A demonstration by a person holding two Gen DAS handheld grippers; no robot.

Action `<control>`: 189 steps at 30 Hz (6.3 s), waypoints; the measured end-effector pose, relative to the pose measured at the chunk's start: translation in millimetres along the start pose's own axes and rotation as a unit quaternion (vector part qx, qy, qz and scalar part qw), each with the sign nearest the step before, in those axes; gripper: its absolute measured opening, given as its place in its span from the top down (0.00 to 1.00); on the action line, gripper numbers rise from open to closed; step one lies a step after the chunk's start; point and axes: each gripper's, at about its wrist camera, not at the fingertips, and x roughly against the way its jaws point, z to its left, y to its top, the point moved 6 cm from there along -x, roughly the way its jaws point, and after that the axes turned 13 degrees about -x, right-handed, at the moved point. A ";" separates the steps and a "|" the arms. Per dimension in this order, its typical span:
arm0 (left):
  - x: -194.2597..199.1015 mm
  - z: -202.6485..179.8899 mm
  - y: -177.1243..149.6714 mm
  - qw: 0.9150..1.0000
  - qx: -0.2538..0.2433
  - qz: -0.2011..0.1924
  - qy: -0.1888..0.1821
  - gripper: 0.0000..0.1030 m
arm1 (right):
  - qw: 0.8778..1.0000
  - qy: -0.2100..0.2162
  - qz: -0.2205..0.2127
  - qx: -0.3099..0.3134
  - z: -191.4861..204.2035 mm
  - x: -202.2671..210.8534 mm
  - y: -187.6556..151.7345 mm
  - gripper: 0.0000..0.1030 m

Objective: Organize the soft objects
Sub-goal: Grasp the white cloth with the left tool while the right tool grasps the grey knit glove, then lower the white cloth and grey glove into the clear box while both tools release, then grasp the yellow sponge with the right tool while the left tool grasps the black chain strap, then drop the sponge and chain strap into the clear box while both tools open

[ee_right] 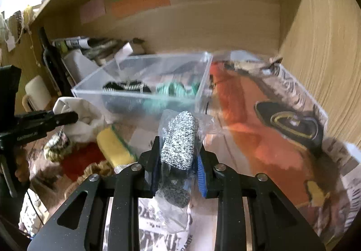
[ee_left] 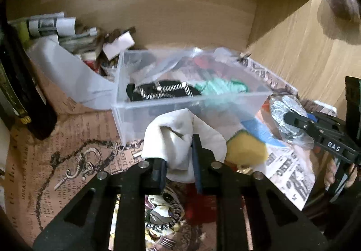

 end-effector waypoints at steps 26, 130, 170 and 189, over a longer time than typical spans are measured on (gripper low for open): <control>5.9 29.9 83.3 0.995 0.006 -0.076 0.067 0.81 | 0.993 0.058 -0.078 0.067 76.0 -24.3 84.3 0.76; 15.2 34.6 -20.2 0.998 0.028 0.003 0.051 0.54 | 0.996 0.061 0.002 0.072 55.8 -23.8 13.5 0.63; -8.5 63.3 57.2 0.992 0.065 -0.060 0.087 0.82 | 0.995 0.070 -0.022 0.066 69.5 -39.5 50.3 0.63; -72.2 72.1 48.7 0.995 0.055 0.004 0.080 0.68 | 0.996 0.030 0.036 0.072 63.6 -101.2 43.3 0.49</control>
